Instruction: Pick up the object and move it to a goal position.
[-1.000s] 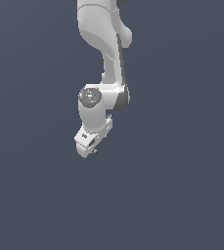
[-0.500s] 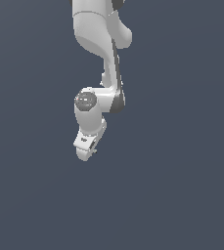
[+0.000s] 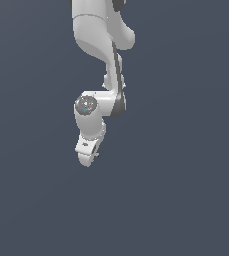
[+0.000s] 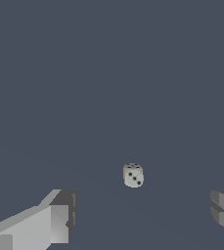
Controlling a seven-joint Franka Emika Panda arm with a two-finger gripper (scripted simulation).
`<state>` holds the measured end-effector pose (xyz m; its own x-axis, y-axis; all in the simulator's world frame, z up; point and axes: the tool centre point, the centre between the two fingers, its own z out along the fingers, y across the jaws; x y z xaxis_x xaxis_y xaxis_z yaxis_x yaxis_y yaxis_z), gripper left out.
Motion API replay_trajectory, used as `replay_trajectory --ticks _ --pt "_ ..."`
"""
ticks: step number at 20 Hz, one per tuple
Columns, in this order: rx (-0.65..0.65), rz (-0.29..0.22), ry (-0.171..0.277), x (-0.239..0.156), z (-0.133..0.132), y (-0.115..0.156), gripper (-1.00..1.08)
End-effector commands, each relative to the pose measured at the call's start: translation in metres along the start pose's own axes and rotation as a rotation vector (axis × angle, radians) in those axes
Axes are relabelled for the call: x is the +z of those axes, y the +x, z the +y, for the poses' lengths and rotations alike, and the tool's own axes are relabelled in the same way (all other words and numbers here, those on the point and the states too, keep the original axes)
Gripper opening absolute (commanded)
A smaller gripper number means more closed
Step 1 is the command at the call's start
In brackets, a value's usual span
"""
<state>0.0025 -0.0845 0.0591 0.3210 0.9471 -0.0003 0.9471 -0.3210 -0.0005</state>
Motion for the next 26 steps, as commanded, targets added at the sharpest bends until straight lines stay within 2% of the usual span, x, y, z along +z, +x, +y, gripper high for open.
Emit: replay_trajectory --ticks 1,18,19,26 --pt "0.0 0.0 0.0 0.0 0.0 0.0 1.0" --pt "-0.005 0.0 0.0 0.05 0.0 0.0 1.0" --pt "-0.005 0.0 0.0 0.05 0.0 0.0 -1.0" --pt "-0.005 0.0 0.0 0.05 0.0 0.0 -1.0"
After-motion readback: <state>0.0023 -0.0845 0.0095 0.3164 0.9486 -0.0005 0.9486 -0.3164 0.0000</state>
